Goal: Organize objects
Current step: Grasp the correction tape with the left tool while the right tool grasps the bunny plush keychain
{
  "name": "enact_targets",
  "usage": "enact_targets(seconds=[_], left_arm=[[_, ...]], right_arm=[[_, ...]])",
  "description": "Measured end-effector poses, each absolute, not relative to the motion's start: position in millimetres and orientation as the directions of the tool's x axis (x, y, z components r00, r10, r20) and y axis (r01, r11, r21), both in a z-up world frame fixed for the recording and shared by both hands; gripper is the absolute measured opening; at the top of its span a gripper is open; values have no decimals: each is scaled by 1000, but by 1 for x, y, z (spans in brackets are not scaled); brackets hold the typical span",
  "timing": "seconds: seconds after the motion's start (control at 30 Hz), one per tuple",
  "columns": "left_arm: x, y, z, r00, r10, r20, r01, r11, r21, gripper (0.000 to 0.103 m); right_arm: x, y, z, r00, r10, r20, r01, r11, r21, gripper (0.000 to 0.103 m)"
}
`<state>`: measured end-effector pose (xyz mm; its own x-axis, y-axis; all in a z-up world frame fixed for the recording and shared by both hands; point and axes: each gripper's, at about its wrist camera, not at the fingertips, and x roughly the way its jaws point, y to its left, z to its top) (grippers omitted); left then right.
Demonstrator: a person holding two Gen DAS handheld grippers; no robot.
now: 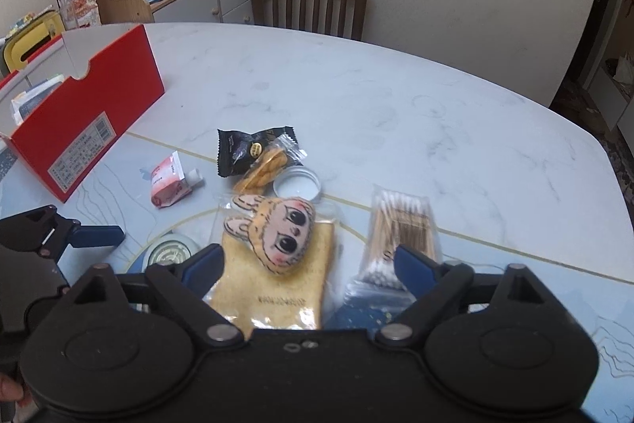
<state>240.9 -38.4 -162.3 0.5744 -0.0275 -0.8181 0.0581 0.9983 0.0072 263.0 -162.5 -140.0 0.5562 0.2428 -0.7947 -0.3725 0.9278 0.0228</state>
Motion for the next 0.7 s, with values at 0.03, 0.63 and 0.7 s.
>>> enact_targets(seconds=[0.03,0.63,0.7], left_arm=[[241,-38,-162,579,-24,-815,53,999,8,101],[235,-41,-154,607,-40,-793,78,997,9,54],[235,-39,-154,606,-49,-794,77,997,-2,54]], right_arm=[[265,-159,-142,555,240,-796,-374,927,19,88],[275,-136,-155,545,215,-810,-392,920,-20,50],[274,-136,-154,549,213,-808,-390,921,-22,48]])
